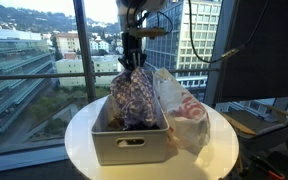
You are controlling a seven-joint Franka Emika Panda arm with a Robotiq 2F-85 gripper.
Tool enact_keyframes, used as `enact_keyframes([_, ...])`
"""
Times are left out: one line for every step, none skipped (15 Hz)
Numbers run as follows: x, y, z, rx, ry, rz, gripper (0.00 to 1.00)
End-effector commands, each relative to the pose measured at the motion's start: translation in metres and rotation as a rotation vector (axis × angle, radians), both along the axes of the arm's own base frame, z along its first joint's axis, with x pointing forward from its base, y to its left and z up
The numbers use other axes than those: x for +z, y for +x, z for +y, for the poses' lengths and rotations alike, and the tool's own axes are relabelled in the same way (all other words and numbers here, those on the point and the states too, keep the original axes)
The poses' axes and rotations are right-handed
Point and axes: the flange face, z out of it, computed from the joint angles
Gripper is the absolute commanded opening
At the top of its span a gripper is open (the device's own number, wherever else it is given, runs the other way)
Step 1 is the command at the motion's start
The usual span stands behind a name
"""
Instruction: Put the purple cloth and the moose toy in the plastic bag
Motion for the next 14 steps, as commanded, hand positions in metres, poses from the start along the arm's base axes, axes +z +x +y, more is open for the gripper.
enact_keyframes([0.087,-0.039,-0.015,-0.075,0.009,-0.135,0.04])
enact_keyframes([0.111,-0.049,-0.019,-0.098,0.017,-0.176,0.05])
enact_keyframes([0.133,-0.06,-0.024,-0.119,0.026,-0.215,0.05])
enact_keyframes([0.156,-0.072,-0.029,-0.142,0.029,-0.259,0.05])
enact_keyframes([0.177,-0.085,-0.033,-0.162,0.036,-0.296,0.06])
enact_keyframes([0.197,-0.097,-0.037,-0.183,0.038,-0.339,0.06])
enact_keyframes([0.216,-0.111,-0.042,-0.205,0.042,-0.379,0.06])
enact_keyframes([0.232,-0.122,-0.046,-0.227,0.045,-0.416,0.06])
enact_keyframes([0.247,-0.134,-0.053,-0.25,0.05,-0.449,0.06])
enact_keyframes([0.261,-0.144,-0.058,-0.274,0.057,-0.476,0.06])
enact_keyframes([0.273,-0.155,-0.064,-0.296,0.062,-0.503,0.06])
enact_keyframes([0.283,-0.164,-0.069,-0.311,0.069,-0.526,0.06])
enact_keyframes([0.292,-0.172,-0.075,-0.327,0.075,-0.551,0.06])
enact_keyframes([0.299,-0.179,-0.08,-0.346,0.075,-0.571,0.06])
